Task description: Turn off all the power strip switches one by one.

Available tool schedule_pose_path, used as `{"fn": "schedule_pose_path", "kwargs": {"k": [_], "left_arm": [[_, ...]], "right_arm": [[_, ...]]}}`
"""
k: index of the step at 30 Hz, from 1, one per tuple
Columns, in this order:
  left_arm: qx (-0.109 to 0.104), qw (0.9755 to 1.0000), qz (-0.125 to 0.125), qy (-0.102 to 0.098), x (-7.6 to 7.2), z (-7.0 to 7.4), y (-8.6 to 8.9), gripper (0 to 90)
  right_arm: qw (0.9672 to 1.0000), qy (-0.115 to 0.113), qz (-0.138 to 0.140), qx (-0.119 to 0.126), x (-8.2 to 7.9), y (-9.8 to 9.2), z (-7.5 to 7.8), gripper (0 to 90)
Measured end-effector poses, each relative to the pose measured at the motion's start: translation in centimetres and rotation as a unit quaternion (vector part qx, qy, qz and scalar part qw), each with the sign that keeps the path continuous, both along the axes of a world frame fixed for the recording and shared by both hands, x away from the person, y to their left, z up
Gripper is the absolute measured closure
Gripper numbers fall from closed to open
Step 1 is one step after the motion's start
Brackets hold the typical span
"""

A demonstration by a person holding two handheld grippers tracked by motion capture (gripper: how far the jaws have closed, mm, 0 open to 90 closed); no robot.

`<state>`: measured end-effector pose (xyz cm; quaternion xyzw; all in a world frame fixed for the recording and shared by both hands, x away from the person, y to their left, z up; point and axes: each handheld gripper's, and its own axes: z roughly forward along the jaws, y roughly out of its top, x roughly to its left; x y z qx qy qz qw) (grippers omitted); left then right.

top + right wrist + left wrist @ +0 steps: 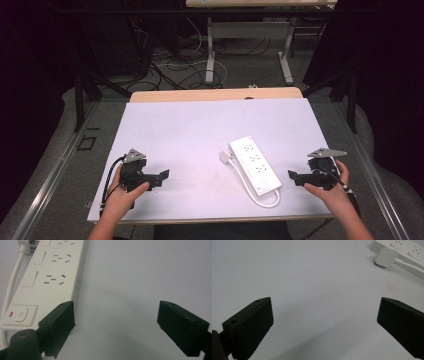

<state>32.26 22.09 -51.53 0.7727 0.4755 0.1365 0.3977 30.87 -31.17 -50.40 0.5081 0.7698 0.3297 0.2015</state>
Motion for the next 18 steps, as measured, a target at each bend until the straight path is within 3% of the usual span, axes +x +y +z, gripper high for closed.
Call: {"fn": "schedule_pose_path", "kwargs": {"k": [5, 6, 9, 13, 15, 18], "left_arm": [[0.008, 0.9999, -0.007, -0.004, -0.1, 0.1, -0.2, 0.7], [0.01, 0.9999, -0.013, 0.003, -0.1, 0.2, -0.2, 0.7], [0.008, 0.9999, -0.013, 0.003, -0.1, 0.2, -0.3, 0.7], [0.012, 0.9998, -0.017, 0.003, -0.1, 0.1, -0.3, 1.0], [0.014, 0.9997, -0.02, 0.007, -0.2, 0.2, -0.3, 1.1], [0.014, 0.9996, -0.021, 0.007, -0.2, 0.2, -0.3, 1.2]], "right_arm": [[0.9997, -0.009, 0.018, -0.011, -0.1, 0.8, 0.8, 22.6], [0.9995, -0.012, 0.025, -0.012, -0.2, 1.0, 0.9, 25.6], [0.9992, -0.012, 0.034, -0.019, -0.3, 1.7, 1.2, 34.1], [0.9984, -0.01, 0.049, -0.026, -0.4, 2.3, 1.4, 39.0], [0.9976, -0.002, 0.061, -0.031, -0.4, 3.0, 1.4, 45.4], [0.9965, -0.007, 0.072, -0.04, -0.5, 3.7, 1.3, 48.8]]}}
